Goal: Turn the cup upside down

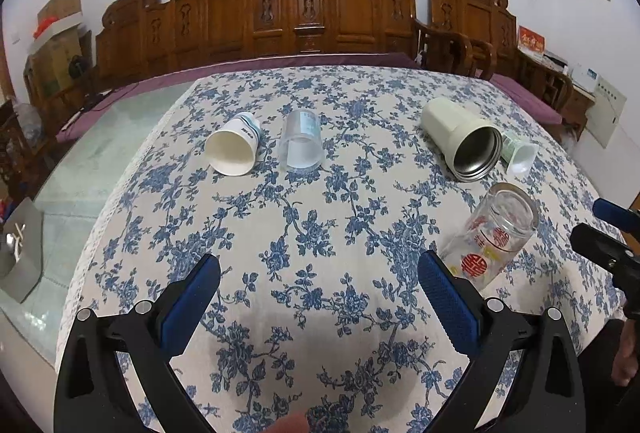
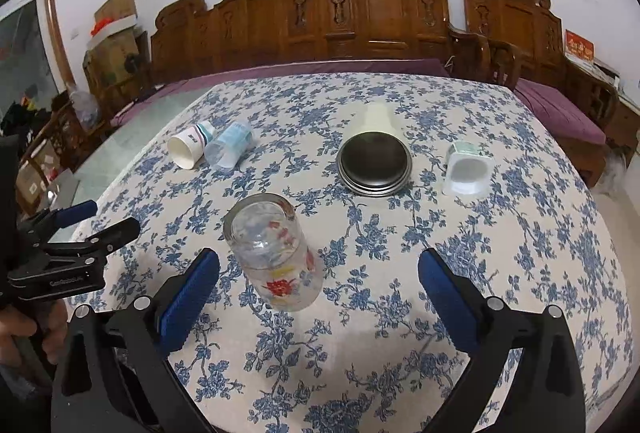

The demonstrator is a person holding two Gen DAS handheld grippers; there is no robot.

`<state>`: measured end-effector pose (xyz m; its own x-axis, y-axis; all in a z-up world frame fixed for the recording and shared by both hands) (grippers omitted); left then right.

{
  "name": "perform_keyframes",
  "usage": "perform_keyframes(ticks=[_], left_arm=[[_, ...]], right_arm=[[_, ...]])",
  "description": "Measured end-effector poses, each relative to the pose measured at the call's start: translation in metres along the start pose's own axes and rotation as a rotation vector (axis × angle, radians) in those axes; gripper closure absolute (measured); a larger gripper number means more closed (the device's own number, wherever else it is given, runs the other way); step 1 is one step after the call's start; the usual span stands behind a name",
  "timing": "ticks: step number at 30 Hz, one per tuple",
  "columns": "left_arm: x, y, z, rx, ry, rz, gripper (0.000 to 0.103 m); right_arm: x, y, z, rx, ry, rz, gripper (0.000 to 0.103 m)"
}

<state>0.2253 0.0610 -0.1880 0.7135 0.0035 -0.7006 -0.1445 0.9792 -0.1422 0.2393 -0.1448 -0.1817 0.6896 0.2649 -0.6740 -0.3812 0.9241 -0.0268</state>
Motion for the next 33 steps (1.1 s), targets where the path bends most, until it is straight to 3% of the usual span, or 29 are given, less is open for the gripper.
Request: perform_keyframes(ticks=[11, 20, 25, 33], left_arm=[[-0.048, -0.015, -0.020, -0.011, -0.018, -0.011, 0.008], [-0.136, -0.040, -0.007, -0.003, -0.167, -0.039, 0.008], [-0.176, -0.051, 0.001, -0.012, -0.255, -0.067, 0.008], [-0.197, -0.060, -0.002, 0.000, -0.273, -0.076, 0.008]], right_arm=[[-0.056, -0.008, -0.008, 0.020, -0.090, -0.021, 0.003], [-0.145, -0.005, 0.011, 0.000, -0.260, -0.063, 0.003], [-0.173, 0.000, 0.011, -0.003, -0.305, -0.057, 0.003], [-0.192, -0.001, 0.007, 0.005, -0.331, -0.070, 0.003]])
Point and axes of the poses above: each gripper's, at about its wrist camera, not at the fingertips, and x roughly the way its jaws point, y to its left, z to its top, the point moved 10 cm from there along x, roughly the way its jaws point, and after that the axes turned 13 degrees about -x, right-handed, at the moved point
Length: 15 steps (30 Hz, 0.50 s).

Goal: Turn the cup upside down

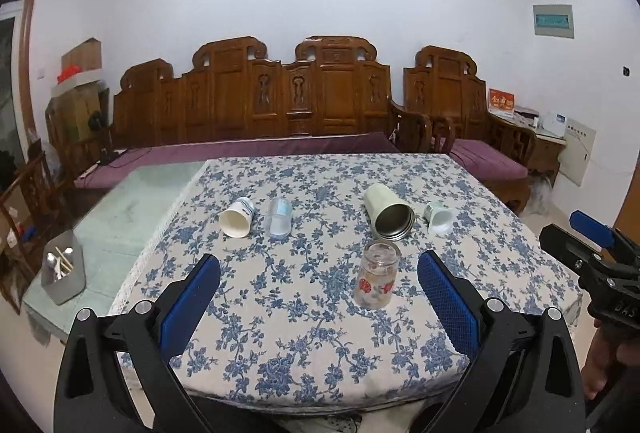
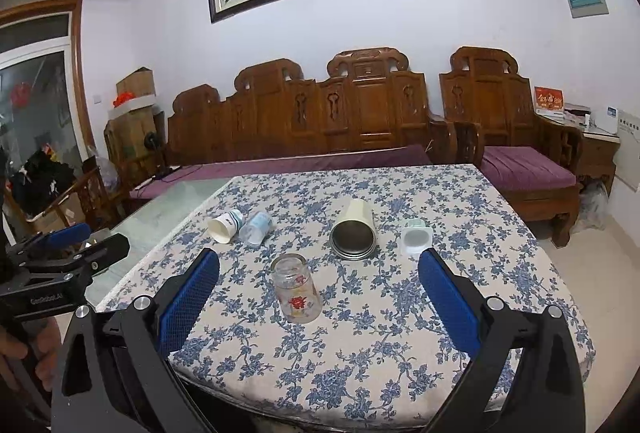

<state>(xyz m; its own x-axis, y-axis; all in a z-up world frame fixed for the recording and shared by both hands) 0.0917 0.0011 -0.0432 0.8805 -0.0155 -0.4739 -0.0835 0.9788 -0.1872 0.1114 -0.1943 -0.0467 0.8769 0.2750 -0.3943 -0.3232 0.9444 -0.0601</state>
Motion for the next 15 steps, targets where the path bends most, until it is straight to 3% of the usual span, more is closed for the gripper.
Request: perform_keyframes(ticks=[15], left_arm=[[-0.0020, 0.0030, -0.0040, 0.005, 0.003, 0.002, 0.008]], right_arm=[[-0.0056, 0.0005, 0.0031, 0.001, -0.012, -0.008, 0.003]])
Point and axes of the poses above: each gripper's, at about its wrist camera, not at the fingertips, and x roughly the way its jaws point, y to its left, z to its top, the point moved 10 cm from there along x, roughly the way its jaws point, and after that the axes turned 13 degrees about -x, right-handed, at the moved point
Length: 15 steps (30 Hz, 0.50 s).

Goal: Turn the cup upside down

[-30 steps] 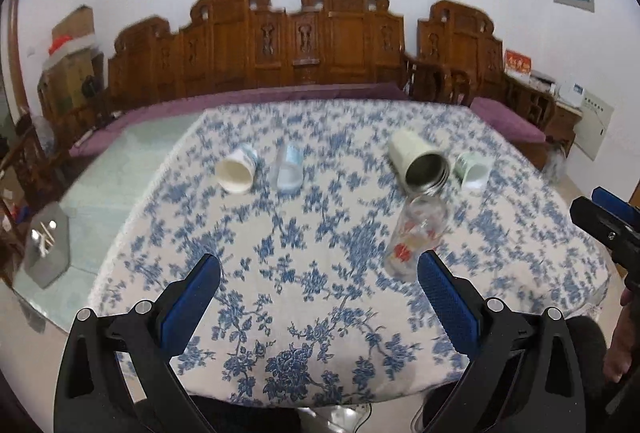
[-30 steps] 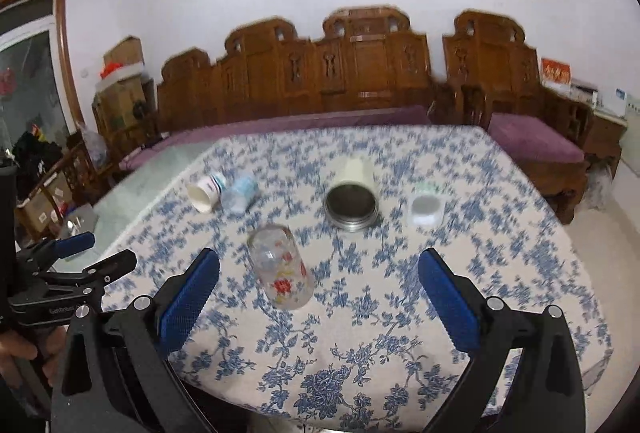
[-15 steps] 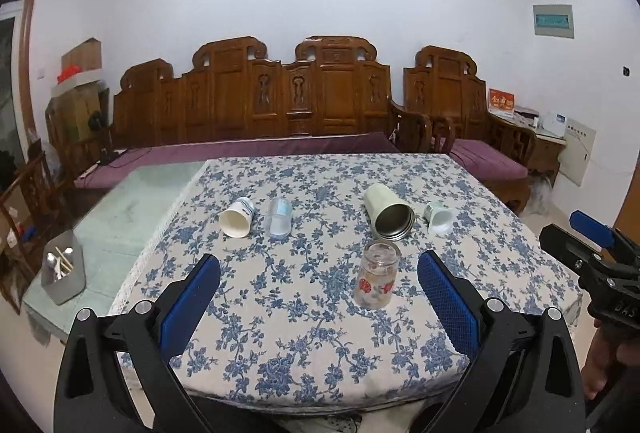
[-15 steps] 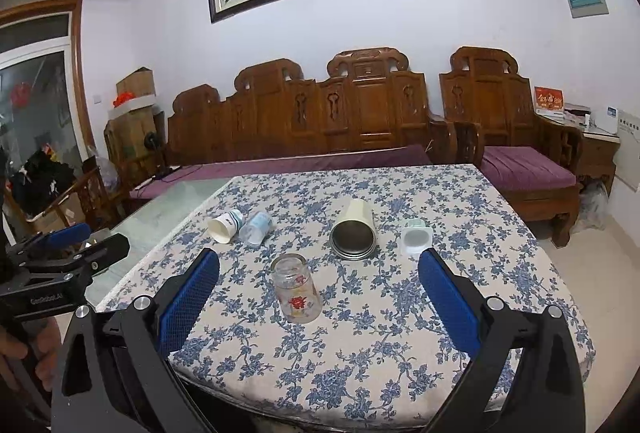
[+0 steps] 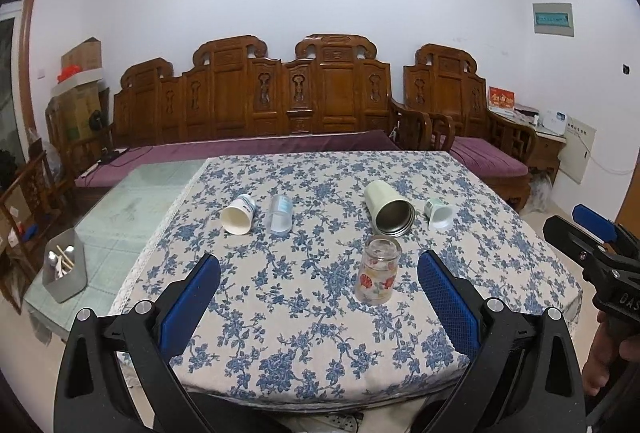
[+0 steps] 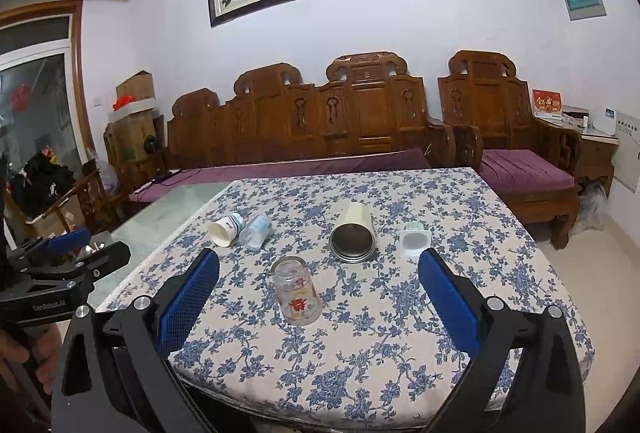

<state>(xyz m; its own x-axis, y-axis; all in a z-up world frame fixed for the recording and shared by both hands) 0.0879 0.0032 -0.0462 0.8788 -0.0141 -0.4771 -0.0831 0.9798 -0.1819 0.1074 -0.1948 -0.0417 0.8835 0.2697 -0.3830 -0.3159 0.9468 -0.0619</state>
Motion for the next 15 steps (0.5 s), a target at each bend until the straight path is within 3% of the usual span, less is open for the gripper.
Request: perform_keyframes(ticks=[15], left_arm=[[-0.0003, -0.0037, -0.0030, 0.008, -0.001, -0.003, 0.008]], right_arm=[[-0.0002, 0.0022, 0.0029, -0.007, -0.005, -0.001, 0.003]])
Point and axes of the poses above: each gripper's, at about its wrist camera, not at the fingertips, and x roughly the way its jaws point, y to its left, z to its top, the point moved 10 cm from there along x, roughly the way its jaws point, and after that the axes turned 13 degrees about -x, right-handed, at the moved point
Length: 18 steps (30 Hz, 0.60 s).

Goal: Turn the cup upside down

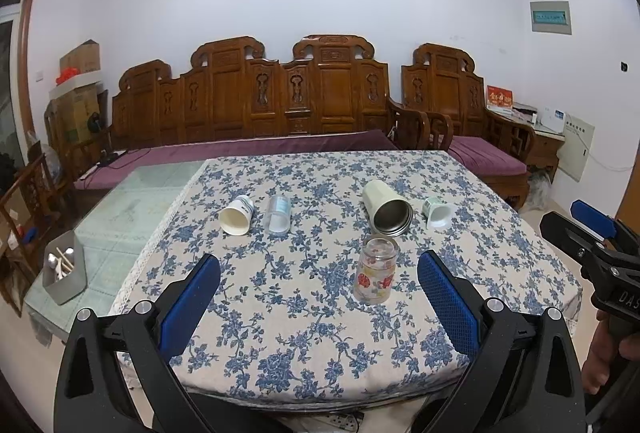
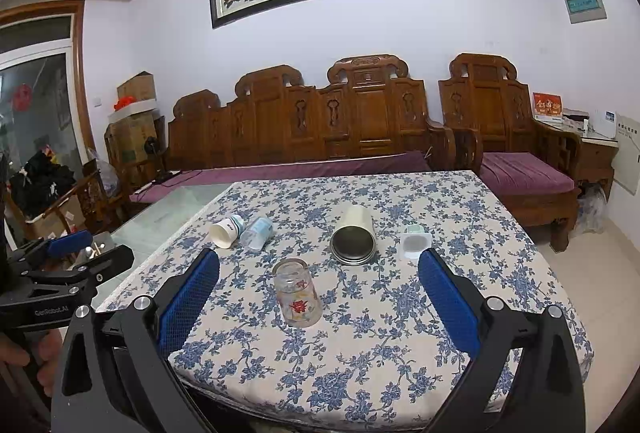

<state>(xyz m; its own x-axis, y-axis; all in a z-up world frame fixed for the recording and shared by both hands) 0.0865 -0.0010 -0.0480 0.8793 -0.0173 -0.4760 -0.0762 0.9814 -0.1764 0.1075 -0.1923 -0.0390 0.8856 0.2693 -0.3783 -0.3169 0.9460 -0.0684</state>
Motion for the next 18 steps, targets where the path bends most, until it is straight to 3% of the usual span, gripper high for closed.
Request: perform_keyframes(ticks=[18], left_arm=[[-0.0024, -0.0016, 0.0016, -0.005, -0.005, -0.004, 0.008]], right_arm=[[-0.0004, 0.0012, -0.0004, -0.003, 0.000, 0.000, 0.003]])
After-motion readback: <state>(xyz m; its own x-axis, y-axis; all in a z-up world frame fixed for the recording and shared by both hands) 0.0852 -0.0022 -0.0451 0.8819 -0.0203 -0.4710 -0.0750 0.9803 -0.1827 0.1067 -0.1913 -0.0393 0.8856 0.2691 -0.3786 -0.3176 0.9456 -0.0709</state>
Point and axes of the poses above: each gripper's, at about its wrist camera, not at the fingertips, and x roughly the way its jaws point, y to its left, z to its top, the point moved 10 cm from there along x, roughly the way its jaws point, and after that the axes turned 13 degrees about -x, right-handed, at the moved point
